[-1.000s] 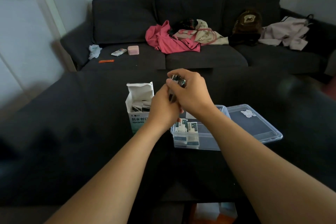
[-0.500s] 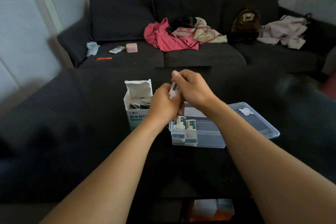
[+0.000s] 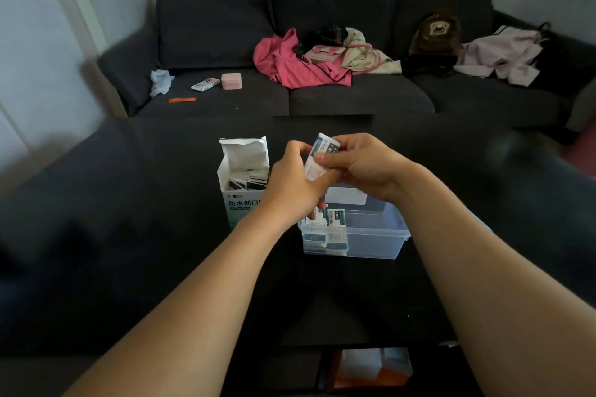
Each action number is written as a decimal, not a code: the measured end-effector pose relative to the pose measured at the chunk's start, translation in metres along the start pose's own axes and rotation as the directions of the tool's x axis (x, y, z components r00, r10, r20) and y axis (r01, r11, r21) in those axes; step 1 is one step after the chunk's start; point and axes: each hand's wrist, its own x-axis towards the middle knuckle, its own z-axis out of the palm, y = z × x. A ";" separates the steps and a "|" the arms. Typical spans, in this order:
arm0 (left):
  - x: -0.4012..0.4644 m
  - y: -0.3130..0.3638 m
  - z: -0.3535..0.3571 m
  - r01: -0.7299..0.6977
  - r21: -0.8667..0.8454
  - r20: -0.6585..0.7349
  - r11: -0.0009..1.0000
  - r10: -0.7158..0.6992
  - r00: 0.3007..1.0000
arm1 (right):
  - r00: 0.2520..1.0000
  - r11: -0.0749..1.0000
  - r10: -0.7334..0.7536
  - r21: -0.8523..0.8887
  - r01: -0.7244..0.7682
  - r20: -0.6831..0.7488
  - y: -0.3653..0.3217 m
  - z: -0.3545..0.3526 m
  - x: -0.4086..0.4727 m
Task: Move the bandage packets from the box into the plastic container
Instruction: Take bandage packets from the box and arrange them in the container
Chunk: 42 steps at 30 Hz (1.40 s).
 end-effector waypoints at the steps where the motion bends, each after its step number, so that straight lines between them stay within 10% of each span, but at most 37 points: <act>1: 0.000 -0.001 -0.001 -0.018 0.049 0.002 0.999 0.018 1.000 | 0.999 0.999 0.033 0.007 -0.033 -0.026 0.000 -0.006 0.000; 12: 0.000 -0.019 -0.013 -0.101 0.553 0.067 0.827 0.076 0.995 | 0.879 0.707 0.454 -0.541 -0.456 -0.147 0.030 -0.022 0.011; 42: 0.003 -0.020 0.000 0.001 0.757 0.204 0.653 -0.239 0.949 | 0.907 0.600 0.415 -0.727 -0.333 -0.073 0.039 0.000 0.014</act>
